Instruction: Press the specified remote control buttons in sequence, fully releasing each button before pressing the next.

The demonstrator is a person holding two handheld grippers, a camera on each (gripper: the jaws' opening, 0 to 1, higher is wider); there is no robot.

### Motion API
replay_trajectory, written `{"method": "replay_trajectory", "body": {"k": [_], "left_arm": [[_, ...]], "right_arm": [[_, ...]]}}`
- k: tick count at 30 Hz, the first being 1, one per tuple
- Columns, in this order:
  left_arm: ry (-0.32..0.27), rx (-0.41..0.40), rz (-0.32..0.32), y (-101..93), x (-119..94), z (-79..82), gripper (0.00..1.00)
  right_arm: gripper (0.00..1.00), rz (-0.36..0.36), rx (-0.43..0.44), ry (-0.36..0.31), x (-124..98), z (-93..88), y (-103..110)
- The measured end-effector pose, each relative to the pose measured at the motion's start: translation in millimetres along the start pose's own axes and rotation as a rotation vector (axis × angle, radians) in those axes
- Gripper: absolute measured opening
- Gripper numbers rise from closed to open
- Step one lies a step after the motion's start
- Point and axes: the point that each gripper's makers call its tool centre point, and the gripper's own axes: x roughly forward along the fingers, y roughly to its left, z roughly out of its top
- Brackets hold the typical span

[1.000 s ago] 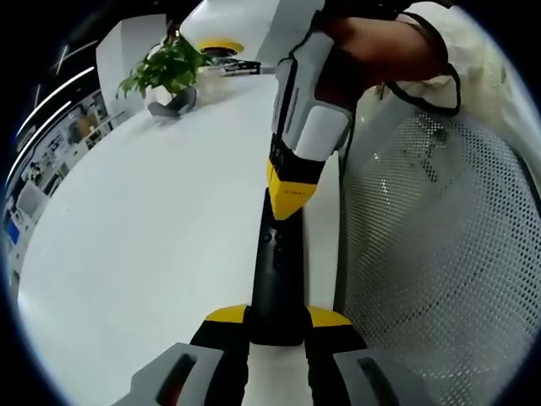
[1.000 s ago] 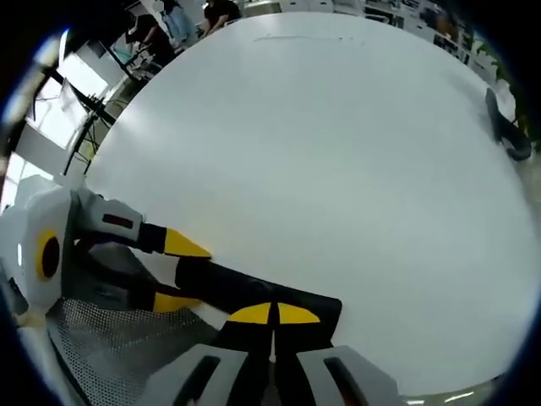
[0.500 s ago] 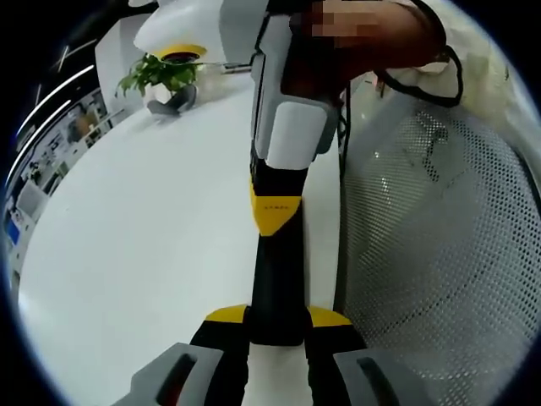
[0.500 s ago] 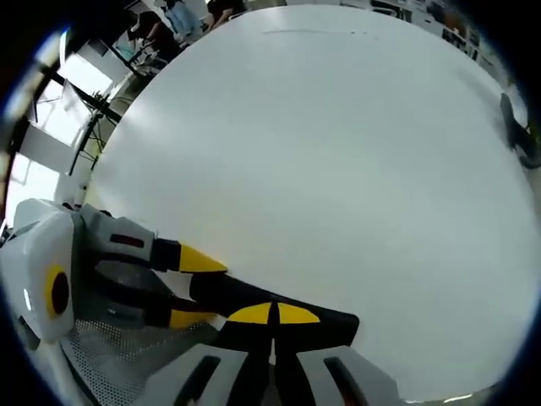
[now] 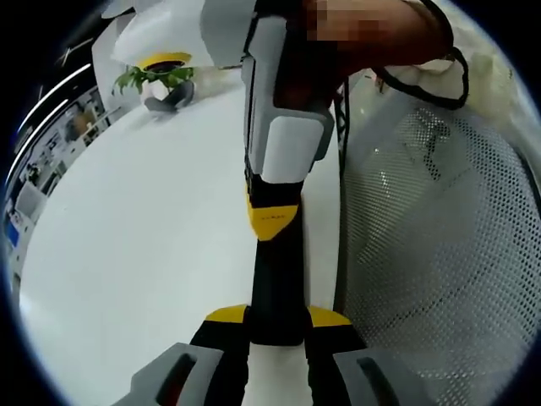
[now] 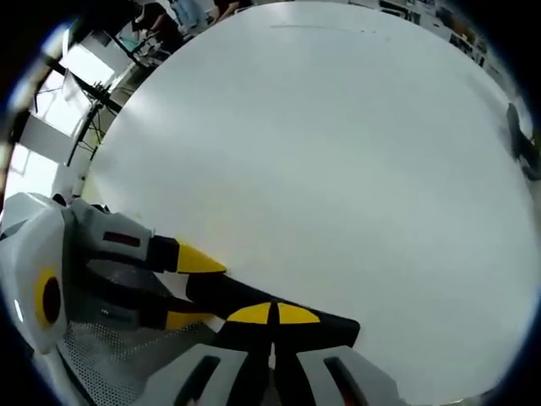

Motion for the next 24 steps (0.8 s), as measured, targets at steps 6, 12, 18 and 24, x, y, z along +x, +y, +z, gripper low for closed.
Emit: {"method": "replay_trajectory", "body": {"k": [6,12,18,24], "left_arm": [[0.007,0.001,0.000,-0.1,0.3,-0.2,0.24],[0.010,-0.003,0.000,-0.3,-0.2,-0.3,0.24],[0.006,-0.007,0.003,-0.2,-0.4,-0.5,0.24],[0.002,-0.012,0.007,-0.1,-0.4,-0.3,0.24]], "right_arm": [[0.00,-0.010,-0.014,-0.004,2.1,1.6,-1.0],[0.00,0.008,0.016,-0.006,0.9,0.5,-0.3],[0.00,-0.020,-0.023,-0.009,1.3,0.1,1.5],[0.00,-0.015,-0.005,-0.029,1.8,1.3,-0.3]]}}
